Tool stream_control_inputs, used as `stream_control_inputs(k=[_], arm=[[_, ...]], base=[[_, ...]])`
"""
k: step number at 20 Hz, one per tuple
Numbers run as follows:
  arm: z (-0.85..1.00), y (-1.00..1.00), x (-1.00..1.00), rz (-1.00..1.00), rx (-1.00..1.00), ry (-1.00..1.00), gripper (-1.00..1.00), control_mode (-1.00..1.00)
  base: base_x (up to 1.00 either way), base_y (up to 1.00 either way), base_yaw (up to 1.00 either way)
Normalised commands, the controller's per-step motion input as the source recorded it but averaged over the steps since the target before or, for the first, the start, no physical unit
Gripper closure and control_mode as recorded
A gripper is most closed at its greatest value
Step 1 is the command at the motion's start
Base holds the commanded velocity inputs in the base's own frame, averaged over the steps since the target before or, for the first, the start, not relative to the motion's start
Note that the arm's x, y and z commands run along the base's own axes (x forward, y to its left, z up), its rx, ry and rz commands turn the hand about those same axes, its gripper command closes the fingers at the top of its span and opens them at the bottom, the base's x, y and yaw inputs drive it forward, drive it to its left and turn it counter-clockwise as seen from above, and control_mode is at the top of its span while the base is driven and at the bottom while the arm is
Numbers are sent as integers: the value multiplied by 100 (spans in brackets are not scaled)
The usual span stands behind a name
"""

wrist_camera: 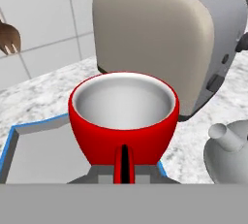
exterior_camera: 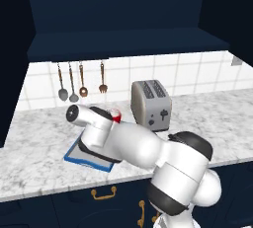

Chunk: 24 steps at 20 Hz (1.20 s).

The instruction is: Pick the kettle from the counter and place it on the tray. Then pick the mug from the cabinet and place it on the tray. Then close the cabinet doors.

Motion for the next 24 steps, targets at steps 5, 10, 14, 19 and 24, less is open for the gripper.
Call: stream_control_inputs(k=[5,10,14,19,24], arm=[[-31,0,21,-5,0,0,100,-100],[-21,1,23,-7,0,0,100,-100],[-23,4,22,-8,-1,0,100,-100],[-23,3,15,-2,0,0,100,-100],[-26,0,13,0,0,-1,100,-100]], base=[[0,0,0],[0,0,0],[0,0,0],[0,0,0],[0,0,0]])
